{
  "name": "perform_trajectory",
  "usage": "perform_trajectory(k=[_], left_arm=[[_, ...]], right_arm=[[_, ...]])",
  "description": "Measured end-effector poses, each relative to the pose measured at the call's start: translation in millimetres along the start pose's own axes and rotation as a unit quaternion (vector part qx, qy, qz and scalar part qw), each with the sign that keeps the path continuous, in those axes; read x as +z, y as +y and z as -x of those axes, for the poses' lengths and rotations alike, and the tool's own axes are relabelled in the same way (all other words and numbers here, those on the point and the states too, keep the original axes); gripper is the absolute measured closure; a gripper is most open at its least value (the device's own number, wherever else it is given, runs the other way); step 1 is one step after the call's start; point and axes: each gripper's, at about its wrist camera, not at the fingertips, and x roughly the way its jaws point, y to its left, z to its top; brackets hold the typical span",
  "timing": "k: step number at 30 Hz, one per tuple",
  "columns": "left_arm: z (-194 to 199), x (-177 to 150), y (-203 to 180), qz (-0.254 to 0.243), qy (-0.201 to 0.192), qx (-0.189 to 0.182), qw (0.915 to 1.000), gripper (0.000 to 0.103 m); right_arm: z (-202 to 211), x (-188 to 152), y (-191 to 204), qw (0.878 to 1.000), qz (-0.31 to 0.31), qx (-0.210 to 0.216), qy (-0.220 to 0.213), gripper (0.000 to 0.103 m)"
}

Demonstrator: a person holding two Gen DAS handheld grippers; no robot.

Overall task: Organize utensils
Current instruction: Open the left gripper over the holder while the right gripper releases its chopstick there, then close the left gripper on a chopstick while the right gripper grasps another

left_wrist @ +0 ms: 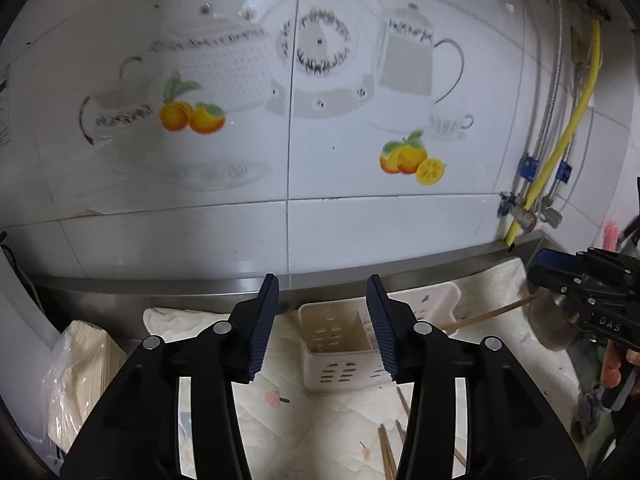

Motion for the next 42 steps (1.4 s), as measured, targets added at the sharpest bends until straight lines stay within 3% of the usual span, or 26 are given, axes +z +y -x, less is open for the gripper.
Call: perform_trajectory(k=[4, 11, 27, 35, 42], left_arm=[[25, -13, -3, -0.003, -0.014, 0.003, 0.9999, 0.052], [53, -59, -7, 0.004, -0.013, 0.0, 0.9999, 0.048], [67, -193, -9, 0.036, 0.057, -0.003, 0.9977, 0.048], [66, -233, -19, 0.039, 0.089, -0.015, 0.9952, 0.048], [61, -258, -31, 0.038, 0.116, -0.034, 0.992, 0.048]], right_arm=[[28, -13, 6, 1.0, 0.004, -0.004, -0.025, 0.058], [58, -63, 24, 0.999, 0.005, 0.005, -0.033, 0.055], [54, -204, 56, 0.999, -0.01, -0.007, 0.035, 0.054], [38, -253, 64, 0.996, -0.031, 0.011, 0.081, 0.065], [27, -274, 63, 0.993, -0.05, 0.019, 0.11, 0.075]])
